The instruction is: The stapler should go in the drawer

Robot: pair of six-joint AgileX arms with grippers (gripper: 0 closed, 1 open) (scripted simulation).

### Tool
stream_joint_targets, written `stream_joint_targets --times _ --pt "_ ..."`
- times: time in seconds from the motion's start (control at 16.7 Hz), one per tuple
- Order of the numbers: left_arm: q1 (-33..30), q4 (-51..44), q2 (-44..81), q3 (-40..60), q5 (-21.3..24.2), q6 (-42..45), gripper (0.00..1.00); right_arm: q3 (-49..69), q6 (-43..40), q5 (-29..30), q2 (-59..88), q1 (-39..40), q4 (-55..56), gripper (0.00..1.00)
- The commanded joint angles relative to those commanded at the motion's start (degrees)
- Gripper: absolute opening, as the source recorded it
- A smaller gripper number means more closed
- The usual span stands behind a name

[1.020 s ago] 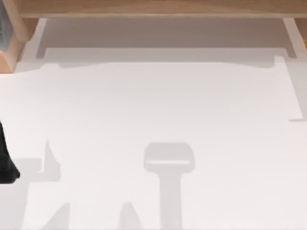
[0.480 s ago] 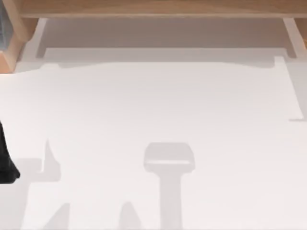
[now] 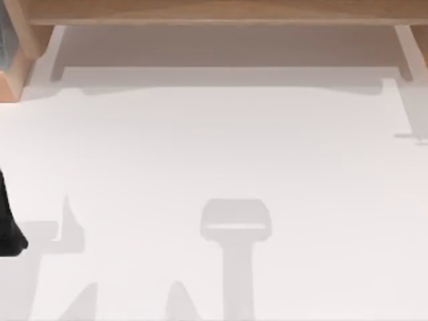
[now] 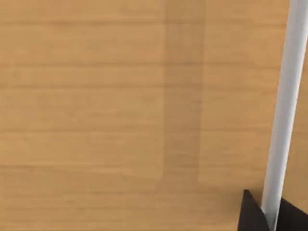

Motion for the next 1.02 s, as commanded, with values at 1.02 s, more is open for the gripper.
stream_joint_targets --times 1.02 --pt "0.0 0.0 0.0 0.0 0.0 0.0 1.0 14.03 0.16 5.09 5.97 4.39 -8.62 0.0"
